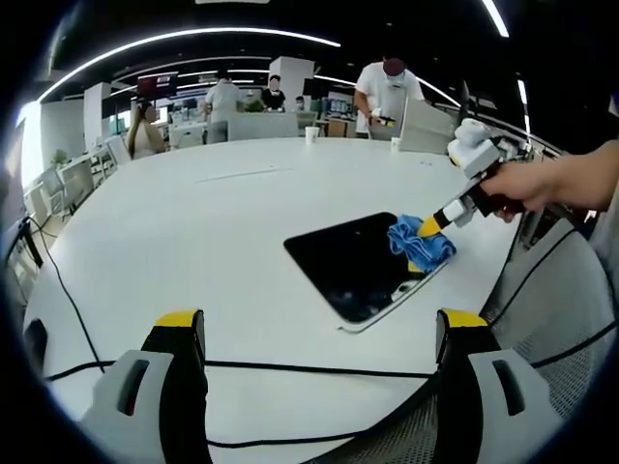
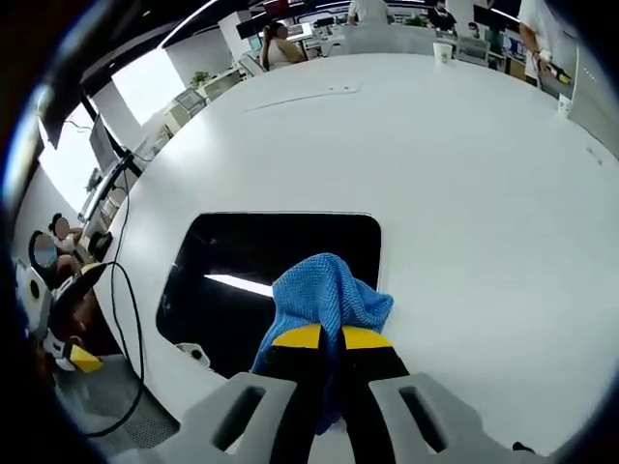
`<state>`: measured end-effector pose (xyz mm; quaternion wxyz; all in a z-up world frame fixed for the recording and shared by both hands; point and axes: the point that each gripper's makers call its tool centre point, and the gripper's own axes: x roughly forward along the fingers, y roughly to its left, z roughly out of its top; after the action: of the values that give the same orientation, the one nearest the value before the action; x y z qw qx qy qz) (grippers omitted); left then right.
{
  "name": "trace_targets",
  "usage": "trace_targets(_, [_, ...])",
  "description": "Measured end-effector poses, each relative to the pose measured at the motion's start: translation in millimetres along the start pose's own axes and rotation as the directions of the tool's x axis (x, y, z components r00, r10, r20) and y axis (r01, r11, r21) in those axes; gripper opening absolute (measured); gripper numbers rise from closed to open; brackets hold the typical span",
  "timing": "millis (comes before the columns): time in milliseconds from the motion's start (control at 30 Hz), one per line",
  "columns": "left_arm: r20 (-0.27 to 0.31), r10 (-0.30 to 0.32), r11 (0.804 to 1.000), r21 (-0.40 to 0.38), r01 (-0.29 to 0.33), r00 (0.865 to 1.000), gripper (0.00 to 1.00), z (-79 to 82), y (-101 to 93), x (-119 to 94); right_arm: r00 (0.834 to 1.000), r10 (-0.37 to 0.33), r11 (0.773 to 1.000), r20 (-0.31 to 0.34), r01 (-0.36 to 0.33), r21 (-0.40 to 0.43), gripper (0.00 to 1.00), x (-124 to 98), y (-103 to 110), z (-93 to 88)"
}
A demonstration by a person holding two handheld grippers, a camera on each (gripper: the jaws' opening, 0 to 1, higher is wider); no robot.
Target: Wipe the mirror surface with the cleaning cloth until all visible marks leave the cleaned area.
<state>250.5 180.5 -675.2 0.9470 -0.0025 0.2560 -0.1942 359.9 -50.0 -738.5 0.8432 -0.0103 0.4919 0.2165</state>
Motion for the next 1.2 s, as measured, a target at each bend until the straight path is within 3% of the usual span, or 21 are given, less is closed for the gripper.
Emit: trace_targets(1200, [-0.009,0.018,1.0,-0.004,-0.019,1.0,0.99,-1.5,3.8,0.1,1.0,-0.025,0.997,0.01,0.026,-0.074,0.0,35.4,-17.8,63.6])
